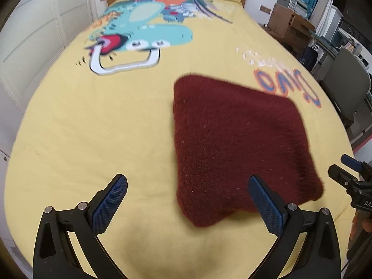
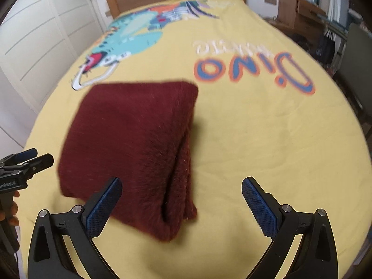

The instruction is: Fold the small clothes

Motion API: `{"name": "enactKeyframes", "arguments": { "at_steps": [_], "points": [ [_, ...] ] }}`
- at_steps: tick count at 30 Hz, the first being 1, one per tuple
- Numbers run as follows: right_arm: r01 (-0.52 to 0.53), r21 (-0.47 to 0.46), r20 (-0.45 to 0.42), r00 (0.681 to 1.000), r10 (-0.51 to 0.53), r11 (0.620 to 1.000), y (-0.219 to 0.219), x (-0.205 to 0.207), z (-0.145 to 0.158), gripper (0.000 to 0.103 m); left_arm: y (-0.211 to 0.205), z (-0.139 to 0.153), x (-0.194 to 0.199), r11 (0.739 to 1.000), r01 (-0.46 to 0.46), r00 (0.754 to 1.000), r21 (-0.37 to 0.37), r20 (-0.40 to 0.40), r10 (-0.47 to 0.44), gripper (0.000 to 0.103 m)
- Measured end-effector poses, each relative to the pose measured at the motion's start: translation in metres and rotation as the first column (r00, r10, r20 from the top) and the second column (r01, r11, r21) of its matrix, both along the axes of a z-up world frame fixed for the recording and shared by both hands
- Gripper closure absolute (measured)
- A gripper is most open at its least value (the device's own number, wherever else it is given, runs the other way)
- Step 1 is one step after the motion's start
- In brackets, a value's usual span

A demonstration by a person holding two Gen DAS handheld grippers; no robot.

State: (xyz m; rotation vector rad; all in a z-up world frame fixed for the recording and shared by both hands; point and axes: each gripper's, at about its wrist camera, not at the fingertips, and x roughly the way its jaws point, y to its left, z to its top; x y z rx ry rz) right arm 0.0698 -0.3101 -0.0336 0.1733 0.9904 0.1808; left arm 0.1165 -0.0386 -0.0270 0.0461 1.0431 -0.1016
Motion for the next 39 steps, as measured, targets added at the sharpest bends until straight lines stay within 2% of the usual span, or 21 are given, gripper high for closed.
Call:
{"name": "enactKeyframes", "arguments": {
  "at_steps": [5,13,20,24,39],
  "points": [
    [0.013,-0.038,0.050,0.999,-0.011,0.999,-0.009,-0.027,0.043,0.000,-0.003,0.040,-0.027,0.999,-0.011,0.998,0.033,0.056,0.009,0.001],
    [0.051,-0.071,0.117,0.992,-0.043,0.996,-0.020,-0.074,0.087,0.000,0.002,0.069,-0.068,0.997,-0.020,0.995,0.069,0.096,0.013,0.001],
    [0.073,-0.077,0.108,0.992,-0.065,0.994,-0.028,-0.104,0.097,0.000,0.007,0.067,-0.095,0.992,-0.027,0.997,0.119,0.073,0.019,0.001],
    [0.088,-0.074,0.111,0.991,-0.079,0.993,-0.033,-0.117,0.101,0.000,0.010,0.063,-0.103,0.992,-0.032,0.998,0.118,0.060,0.025,0.001],
    [0.110,-0.082,0.103,0.989,-0.102,0.991,-0.038,-0.126,0.100,0.000,0.009,0.062,-0.107,0.991,-0.029,0.998,0.127,0.051,0.023,0.001]
  ]
}}
